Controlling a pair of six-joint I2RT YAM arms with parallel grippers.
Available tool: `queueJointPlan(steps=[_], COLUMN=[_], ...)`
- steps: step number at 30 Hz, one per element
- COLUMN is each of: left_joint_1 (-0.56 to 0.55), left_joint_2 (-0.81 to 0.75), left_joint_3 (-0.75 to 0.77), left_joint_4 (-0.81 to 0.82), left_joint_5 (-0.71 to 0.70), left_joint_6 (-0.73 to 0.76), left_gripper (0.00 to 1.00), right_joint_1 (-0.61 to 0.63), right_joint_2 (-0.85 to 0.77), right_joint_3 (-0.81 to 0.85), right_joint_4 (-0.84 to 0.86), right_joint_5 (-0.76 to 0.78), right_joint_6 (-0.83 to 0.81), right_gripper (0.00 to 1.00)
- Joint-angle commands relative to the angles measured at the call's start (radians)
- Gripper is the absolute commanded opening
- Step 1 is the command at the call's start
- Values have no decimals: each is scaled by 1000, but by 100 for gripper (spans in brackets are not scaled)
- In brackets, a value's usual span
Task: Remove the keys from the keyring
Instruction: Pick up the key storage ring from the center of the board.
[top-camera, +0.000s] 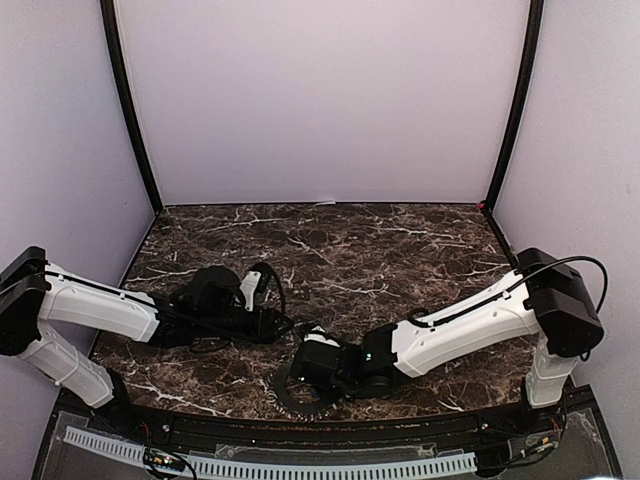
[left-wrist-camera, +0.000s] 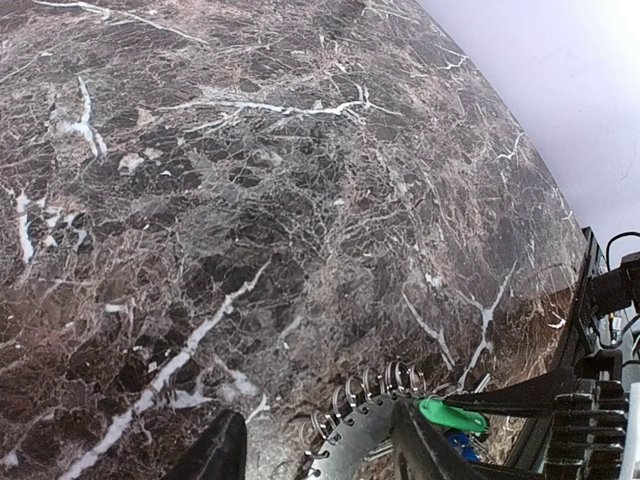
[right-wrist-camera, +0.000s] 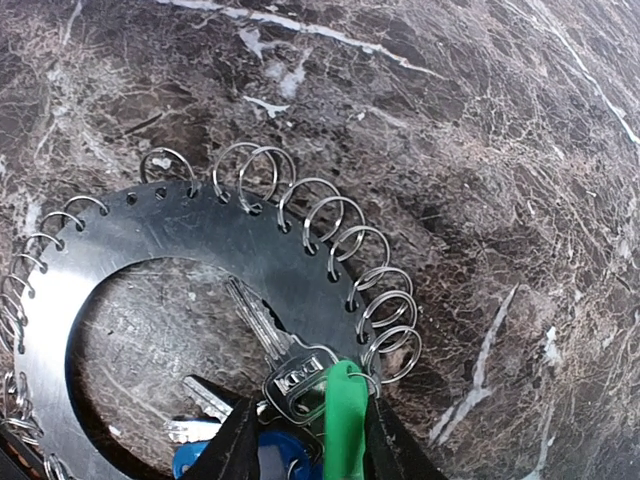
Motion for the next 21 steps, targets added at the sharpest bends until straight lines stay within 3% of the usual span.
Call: queueJointPlan(steps=[1, 7, 11, 15, 21], left_joint_1=[7, 7, 7, 7, 7], left_joint_2=[-43, -64, -81, -101, -165], left_joint_3=[-18, -17, -21, -32, -74], left_joint_4=[14, 3, 7, 43, 159], left_joint_5=[-6, -25, -27, 14, 159], left_joint_6=[-8, 4, 23, 51, 98], left_gripper=[51, 51, 51, 51, 52], right_joint_1=[12, 12, 10, -5, -82], right_joint_2=[24, -1, -36, -102, -259], right_joint_3=[25, 22, 11, -40, -230], right_joint_4=[-56, -86, -68, 19, 337], right_joint_5=[32, 78, 99, 74, -99], right_joint_6=[32, 65, 64, 47, 12], right_gripper=[33, 10, 1, 0, 0])
